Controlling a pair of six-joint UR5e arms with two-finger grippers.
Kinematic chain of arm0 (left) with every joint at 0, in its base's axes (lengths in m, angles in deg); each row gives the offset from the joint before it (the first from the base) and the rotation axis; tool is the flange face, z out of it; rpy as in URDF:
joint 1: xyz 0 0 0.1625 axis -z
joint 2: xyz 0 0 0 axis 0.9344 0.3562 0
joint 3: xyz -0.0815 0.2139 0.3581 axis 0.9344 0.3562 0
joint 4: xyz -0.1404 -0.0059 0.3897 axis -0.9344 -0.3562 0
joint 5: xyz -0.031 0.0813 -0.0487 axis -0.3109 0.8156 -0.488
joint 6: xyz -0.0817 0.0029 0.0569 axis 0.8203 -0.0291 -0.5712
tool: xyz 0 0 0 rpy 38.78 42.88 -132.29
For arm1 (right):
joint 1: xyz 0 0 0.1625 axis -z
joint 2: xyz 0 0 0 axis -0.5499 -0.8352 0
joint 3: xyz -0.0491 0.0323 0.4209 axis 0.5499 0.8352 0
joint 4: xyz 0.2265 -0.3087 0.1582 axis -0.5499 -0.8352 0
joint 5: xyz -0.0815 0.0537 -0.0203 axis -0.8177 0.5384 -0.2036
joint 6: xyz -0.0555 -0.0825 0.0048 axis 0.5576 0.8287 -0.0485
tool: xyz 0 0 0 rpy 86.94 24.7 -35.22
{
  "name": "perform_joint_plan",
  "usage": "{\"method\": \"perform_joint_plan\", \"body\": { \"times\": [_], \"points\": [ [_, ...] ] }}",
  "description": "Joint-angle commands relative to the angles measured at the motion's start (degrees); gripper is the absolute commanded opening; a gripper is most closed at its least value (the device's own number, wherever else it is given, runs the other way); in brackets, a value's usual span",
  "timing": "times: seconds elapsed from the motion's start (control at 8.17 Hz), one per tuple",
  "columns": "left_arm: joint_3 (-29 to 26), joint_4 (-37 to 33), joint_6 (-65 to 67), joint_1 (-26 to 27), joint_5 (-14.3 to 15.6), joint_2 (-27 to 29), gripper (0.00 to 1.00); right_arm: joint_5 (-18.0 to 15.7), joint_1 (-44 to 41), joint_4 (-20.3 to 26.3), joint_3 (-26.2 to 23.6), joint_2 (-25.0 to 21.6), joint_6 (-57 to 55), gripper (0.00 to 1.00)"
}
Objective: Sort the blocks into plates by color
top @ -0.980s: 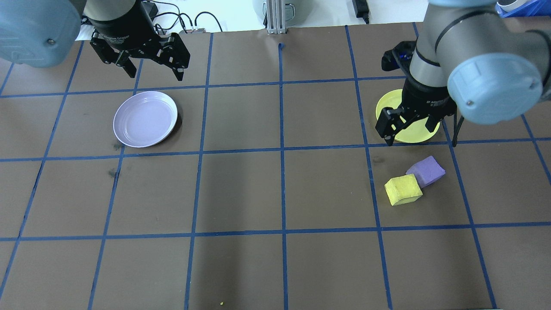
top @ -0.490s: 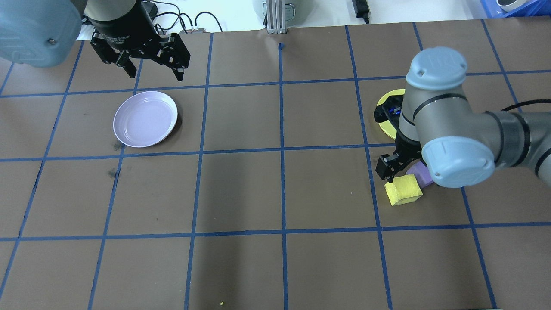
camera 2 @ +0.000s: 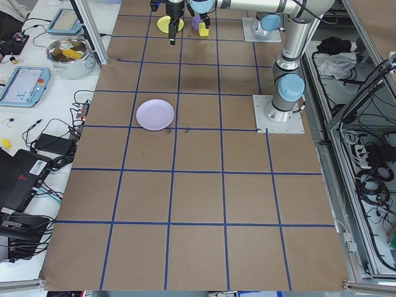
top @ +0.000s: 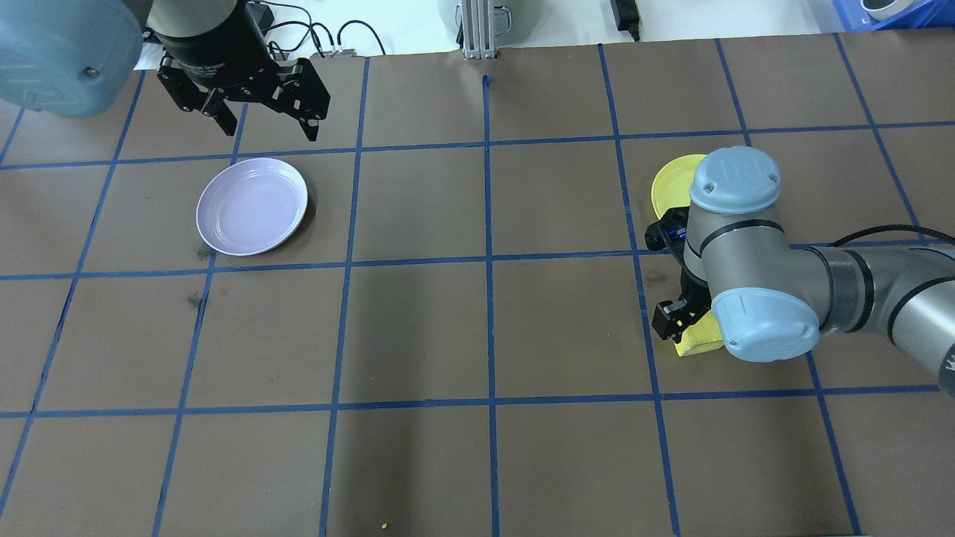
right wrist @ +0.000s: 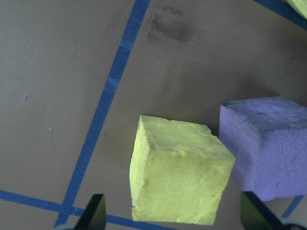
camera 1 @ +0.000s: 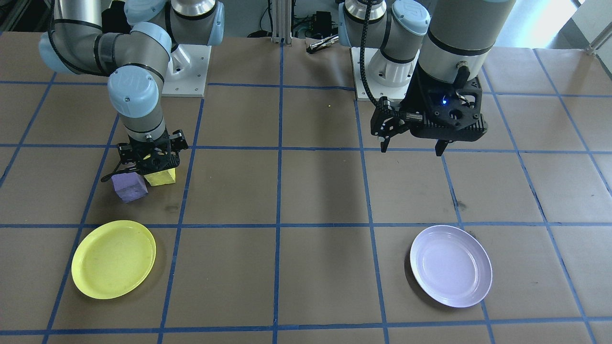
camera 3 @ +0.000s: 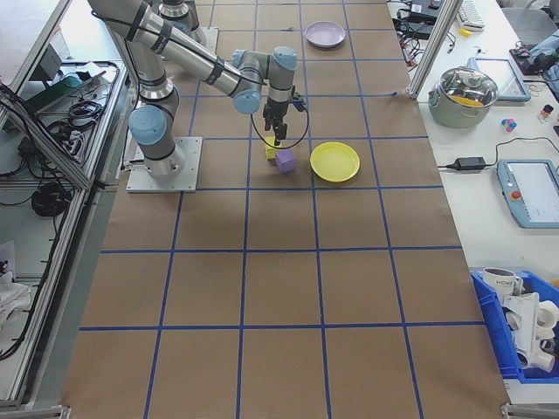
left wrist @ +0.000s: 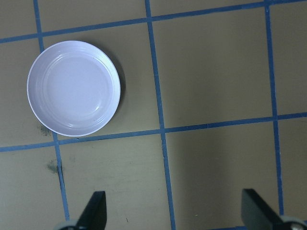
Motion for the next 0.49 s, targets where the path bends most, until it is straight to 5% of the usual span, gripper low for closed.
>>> {"method": "perform_joint_plan", "body": {
  "times": [0.0, 0.37],
  "points": [
    [-0.13, 0.0, 0.0, 0.0, 0.07, -0.08, 1.0, -0.3, 0.22, -0.37, -0.14, 0.77, 0.13, 1.0],
    [0.05, 0.0, -0.09, 0.0, 0.16, -0.17, 1.0, 0.57, 1.72, -0.37, 0.03, 0.77, -0.57, 1.0]
  ]
}}
